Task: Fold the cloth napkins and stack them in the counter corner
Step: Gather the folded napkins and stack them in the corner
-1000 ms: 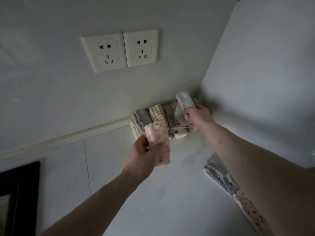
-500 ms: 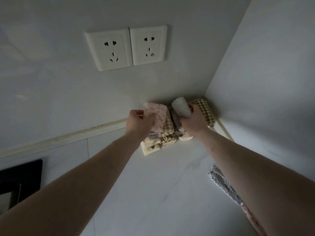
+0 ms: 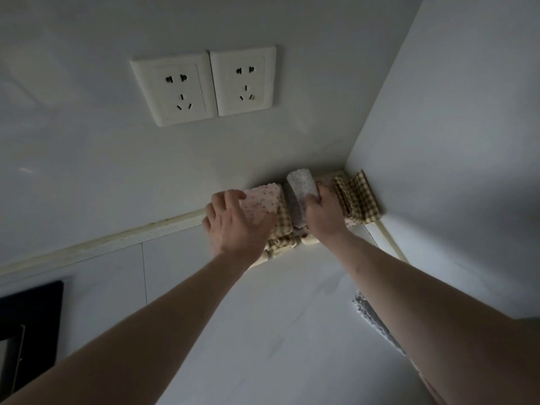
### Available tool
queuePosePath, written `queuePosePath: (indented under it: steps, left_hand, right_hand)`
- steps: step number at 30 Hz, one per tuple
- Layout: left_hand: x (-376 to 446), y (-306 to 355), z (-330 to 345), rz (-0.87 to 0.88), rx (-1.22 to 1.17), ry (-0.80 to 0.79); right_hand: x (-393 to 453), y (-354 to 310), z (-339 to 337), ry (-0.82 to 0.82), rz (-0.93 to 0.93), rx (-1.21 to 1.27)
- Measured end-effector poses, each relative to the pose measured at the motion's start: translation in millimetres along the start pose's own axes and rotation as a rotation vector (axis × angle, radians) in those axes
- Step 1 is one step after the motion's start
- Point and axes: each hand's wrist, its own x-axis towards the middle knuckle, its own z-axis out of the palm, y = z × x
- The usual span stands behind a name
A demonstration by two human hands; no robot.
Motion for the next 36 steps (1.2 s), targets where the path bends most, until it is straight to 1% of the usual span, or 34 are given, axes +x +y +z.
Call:
queuePosePath:
  steps: [1, 2, 4, 5, 7, 9, 11, 13, 15, 17, 18, 21, 22, 24, 26, 28, 31, 33, 34, 36]
  left_hand:
    - [1.8, 1.4, -1.1, 0.088, 0.092, -0.007]
    - [4.9, 2.3, -1.2, 0.136, 0.177, -0.047]
    - [10.7, 6.5, -2.1, 0.155, 0.308, -0.148]
    - [12.8, 8.4, -2.7, 0.154, 0.339, -0.176]
    - [14.5, 12.1, -6.1, 0.161, 0.299, -0.177]
    - [14.2, 16.1, -13.0, 0.169, 0.197, -0.118]
    - [15.5, 18.2, -22.1, 0.205, 0.127, -0.009]
    - [18.1, 17.4, -29.7, 0.249, 0.110, 0.102]
    - [20.0, 16.3, -30.5, 0.251, 0.120, 0.134]
    - [18.7, 17.1, -24.3, 0.198, 0.127, 0.086]
    - [17.0, 17.2, -18.6, 0.153, 0.131, 0.036]
    - [10.1, 18.3, -2.1, 0.061, 0.187, -0.155]
    - [7.9, 19.0, 1.1, 0.056, 0.202, -0.188]
    - [5.2, 21.3, 0.8, 0.070, 0.196, -0.184]
    - [3.8, 21.0, -4.8, 0.100, 0.162, -0.143]
    - [4.2, 16.0, -10.2, 0.115, 0.112, -0.096]
    - [6.5, 3.7, -13.4, 0.089, 0.038, -0.027]
    - [5.4, -4.0, -14.0, 0.055, 0.018, -0.024]
    - [3.7, -7.3, -14.4, 0.037, 0.011, -0.024]
    - [-0.7, -11.6, -15.9, 0.041, -0.002, -0.003]
  right_hand:
    - [0.3, 3.3, -0.8, 0.014, -0.008, -0.014]
    - [1.9, 7.6, -1.7, 0.037, -0.013, -0.021]
    - [2.8, 13.2, -4.3, 0.068, 0.005, -0.012]
    - [0.6, 12.3, -6.1, 0.064, 0.016, 0.010]
    - [-1.1, 10.9, -7.5, 0.036, 0.034, 0.084]
    - [0.3, 10.0, -8.6, 0.026, 0.041, 0.135]
    - [3.9, 9.6, -9.6, 0.057, 0.054, 0.185]
    - [7.8, 7.9, -10.2, 0.088, 0.054, 0.264]
    - [9.5, 5.6, -11.2, 0.097, 0.047, 0.325]
    - [11.6, 7.1, -9.3, 0.068, 0.033, 0.349]
    - [12.7, 9.5, -7.4, 0.041, 0.020, 0.330]
    - [12.5, 17.4, -2.9, -0.008, 0.001, 0.143]
    - [11.2, 18.1, -2.7, 0.009, -0.003, 0.120]
    - [10.6, 18.4, -3.6, 0.077, -0.027, 0.140]
    - [10.8, 19.7, -5.3, 0.124, -0.055, 0.166]
    - [8.9, 20.2, -6.6, 0.139, -0.080, 0.170]
    - [5.4, 26.3, -11.0, 0.198, -0.124, 0.136]
    - [-0.3, 35.7, -14.4, 0.329, -0.100, 0.147]
    - [-3.9, 41.5, -15.7, 0.420, -0.079, 0.187]
    - [-10.0, 53.7, -18.1, 0.583, 0.034, 0.285]
